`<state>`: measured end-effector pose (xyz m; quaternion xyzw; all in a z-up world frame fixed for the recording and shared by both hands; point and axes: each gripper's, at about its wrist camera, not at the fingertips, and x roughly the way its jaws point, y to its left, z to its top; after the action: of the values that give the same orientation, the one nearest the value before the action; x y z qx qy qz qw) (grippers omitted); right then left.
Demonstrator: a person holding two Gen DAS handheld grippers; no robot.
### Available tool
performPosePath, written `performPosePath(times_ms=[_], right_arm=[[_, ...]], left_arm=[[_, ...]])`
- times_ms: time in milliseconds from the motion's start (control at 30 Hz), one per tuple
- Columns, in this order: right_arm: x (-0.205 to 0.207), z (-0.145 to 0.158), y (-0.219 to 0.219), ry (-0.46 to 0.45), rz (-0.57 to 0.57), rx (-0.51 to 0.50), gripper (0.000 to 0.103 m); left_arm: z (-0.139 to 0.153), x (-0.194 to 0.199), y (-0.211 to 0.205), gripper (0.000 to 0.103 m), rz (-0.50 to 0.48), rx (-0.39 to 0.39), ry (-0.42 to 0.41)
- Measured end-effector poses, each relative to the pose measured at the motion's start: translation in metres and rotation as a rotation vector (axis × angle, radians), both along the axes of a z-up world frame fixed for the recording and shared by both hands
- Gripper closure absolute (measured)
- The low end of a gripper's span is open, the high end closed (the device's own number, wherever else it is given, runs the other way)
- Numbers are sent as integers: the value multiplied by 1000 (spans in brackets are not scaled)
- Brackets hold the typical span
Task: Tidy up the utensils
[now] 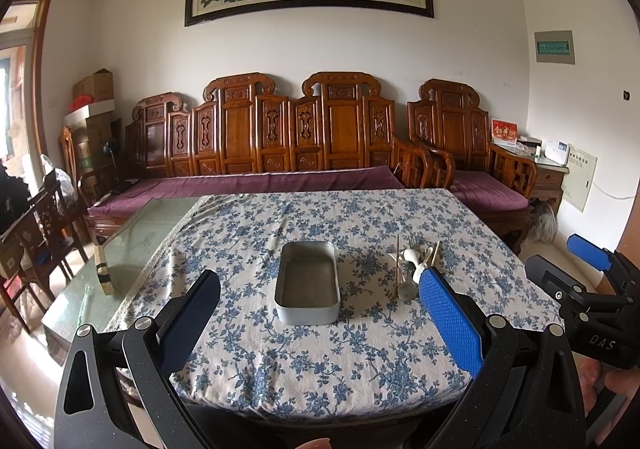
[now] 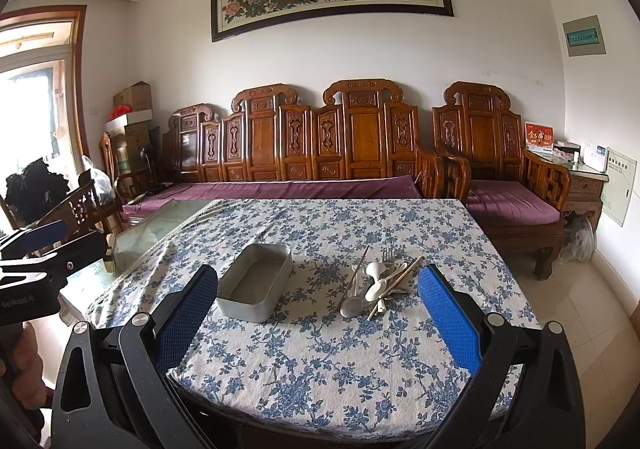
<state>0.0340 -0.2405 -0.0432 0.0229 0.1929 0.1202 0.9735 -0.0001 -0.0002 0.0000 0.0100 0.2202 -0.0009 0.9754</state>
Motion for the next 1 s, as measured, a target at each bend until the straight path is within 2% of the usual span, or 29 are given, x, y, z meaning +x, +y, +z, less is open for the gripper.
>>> performPosePath(times_ms=[1000], right_arm=[[-2,2,-1,0,1,2,2]], left_arm=[[2,-8,-5,6,-5,-2,-5]])
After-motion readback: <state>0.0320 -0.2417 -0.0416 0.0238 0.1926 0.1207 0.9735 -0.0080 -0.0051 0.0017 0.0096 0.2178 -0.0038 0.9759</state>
